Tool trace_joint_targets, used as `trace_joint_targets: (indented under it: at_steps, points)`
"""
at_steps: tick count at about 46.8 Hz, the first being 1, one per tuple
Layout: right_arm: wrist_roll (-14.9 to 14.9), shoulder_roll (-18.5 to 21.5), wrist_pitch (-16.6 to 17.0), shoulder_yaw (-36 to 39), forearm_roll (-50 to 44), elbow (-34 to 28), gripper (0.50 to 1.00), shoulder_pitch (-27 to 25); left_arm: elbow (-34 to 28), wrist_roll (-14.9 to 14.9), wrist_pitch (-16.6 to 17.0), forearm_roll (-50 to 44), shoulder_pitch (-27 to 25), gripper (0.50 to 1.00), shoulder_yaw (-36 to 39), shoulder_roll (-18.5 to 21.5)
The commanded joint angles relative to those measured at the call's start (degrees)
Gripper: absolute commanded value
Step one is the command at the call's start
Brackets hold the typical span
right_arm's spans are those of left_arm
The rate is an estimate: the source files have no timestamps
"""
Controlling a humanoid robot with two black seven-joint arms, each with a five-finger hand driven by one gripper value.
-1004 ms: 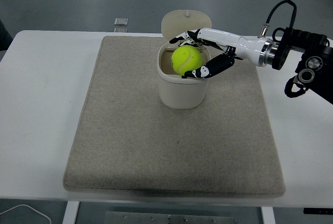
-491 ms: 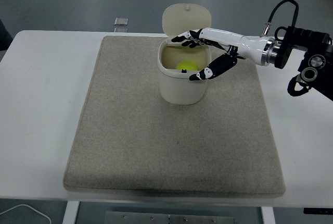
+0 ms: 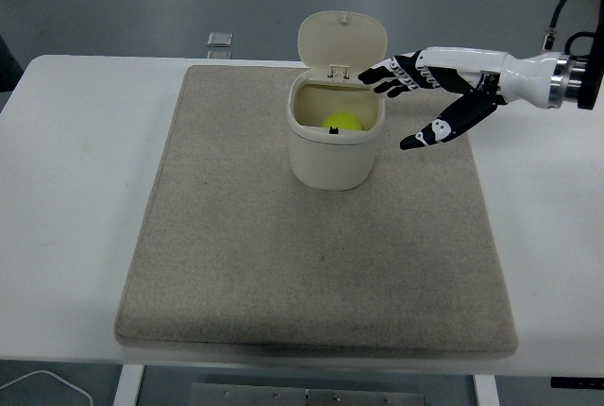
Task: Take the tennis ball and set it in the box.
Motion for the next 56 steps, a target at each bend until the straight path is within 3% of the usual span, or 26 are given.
trace_joint_targets:
  at_steps: [1,12,19,28,36,45,56]
  points:
    - [-0.1,-1.6,0.2,-0.1,2.2,-0.1,0.924,-0.1,0.0,0.0,0.0,0.0,0.0,0.992,0.0,0.0]
    - [-0.1,-3.1,-0.6,-0.2,6.2,-1.4,0.924,-2.1,0.0,0.0,0.0,0.0,0.0,0.99,0.0,0.0]
    - [-0.1,-2.5,-3.0,-0.6,10.9,-4.3,0.924,-3.4,0.0,0.0,0.0,0.0,0.0,0.992,0.0,0.0]
    - [-0.1,-0.6,-9.1,-0.6,15.4,-8.4,0.921,-5.8,0.0,0.0,0.0,0.0,0.0,0.992,0.0,0.0]
    - [-3.0,2.2,-14.2,-0.1,19.1,-11.0,0.921,-7.1,0.0,0.1,0.0,0.0,0.0,0.992,0.0,0.0]
    - [-3.1,4.2,-20.7,0.0,26.7,-13.6,0.921,-7.3,0.0,0.0,0.0,0.0,0.0,0.992,0.0,0.0]
    - [-3.1,6.9,-25.2,0.0,37.1,-17.6,0.921,-7.3,0.0,0.0,0.0,0.0,0.0,0.992,0.0,0.0]
